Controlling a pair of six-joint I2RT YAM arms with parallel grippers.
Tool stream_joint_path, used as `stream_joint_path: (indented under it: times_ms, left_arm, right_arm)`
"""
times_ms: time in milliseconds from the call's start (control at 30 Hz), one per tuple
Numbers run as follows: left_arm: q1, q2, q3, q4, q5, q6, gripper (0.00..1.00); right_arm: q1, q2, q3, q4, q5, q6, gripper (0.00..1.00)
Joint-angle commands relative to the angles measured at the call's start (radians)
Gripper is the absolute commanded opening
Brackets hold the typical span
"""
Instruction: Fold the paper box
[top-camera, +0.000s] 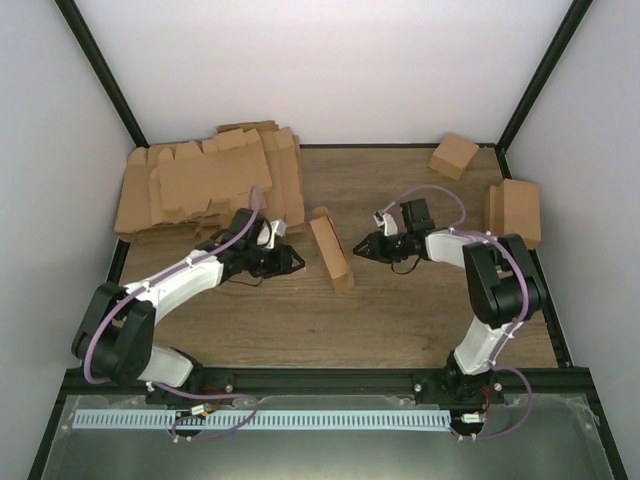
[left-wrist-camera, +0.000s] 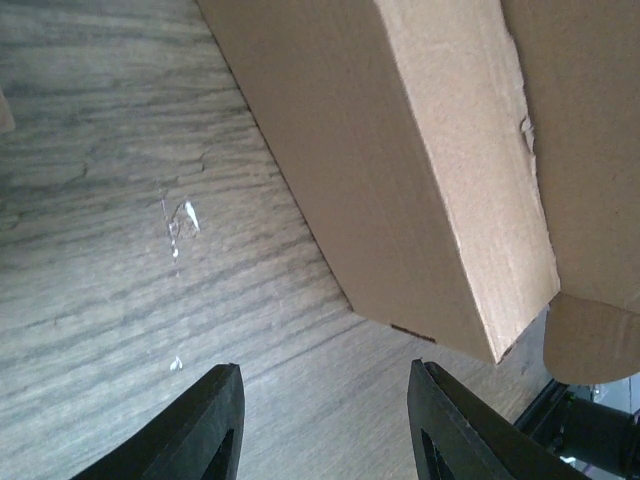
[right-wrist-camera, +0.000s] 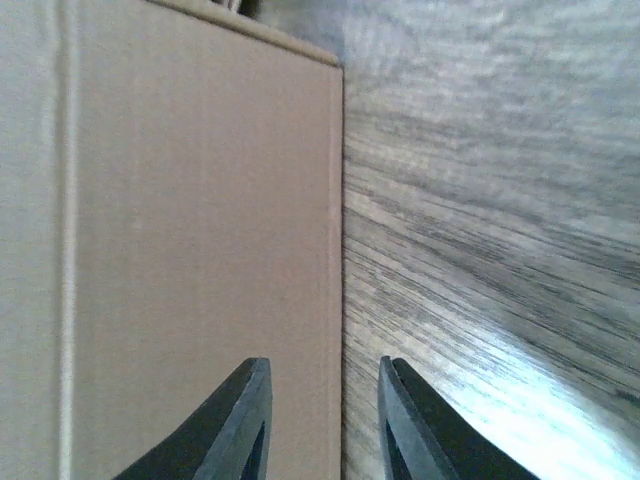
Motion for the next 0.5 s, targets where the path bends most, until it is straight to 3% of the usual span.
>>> stream_joint_path:
  times_ms: [0,100,233,367,467]
  left_arm:
    - [0.004,0.023,0.035,0.055,-0.029,0.033,0.48]
    - [0.034,0.037,0.073,0.051,-0.043,0.042,0.48]
    - [0.065,0.051,0.124,0.050,-0.057,0.046,0.48]
    - [0.072,0.059,0.159,0.048,-0.080,0.045,0.48]
    - [0.074,0.063,0.174,0.052,-0.092,0.043,0.49]
  right_arm:
    - [0.010,-0.136,0.004,-0.080,0.136,-0.025,0.33]
    - [0.043,-0.245,-0.024,-0.126,0.212,-0.023,0.39]
    - [0.098,-0.405,-0.066,-0.183,0.284,-0.016,0.55]
    - [0.174,-0.564,-0.078,-0.239,0.369,0.021,0.83]
    - [0.247,-0.655,-0.092,-0.258,0.449,0.048,0.98]
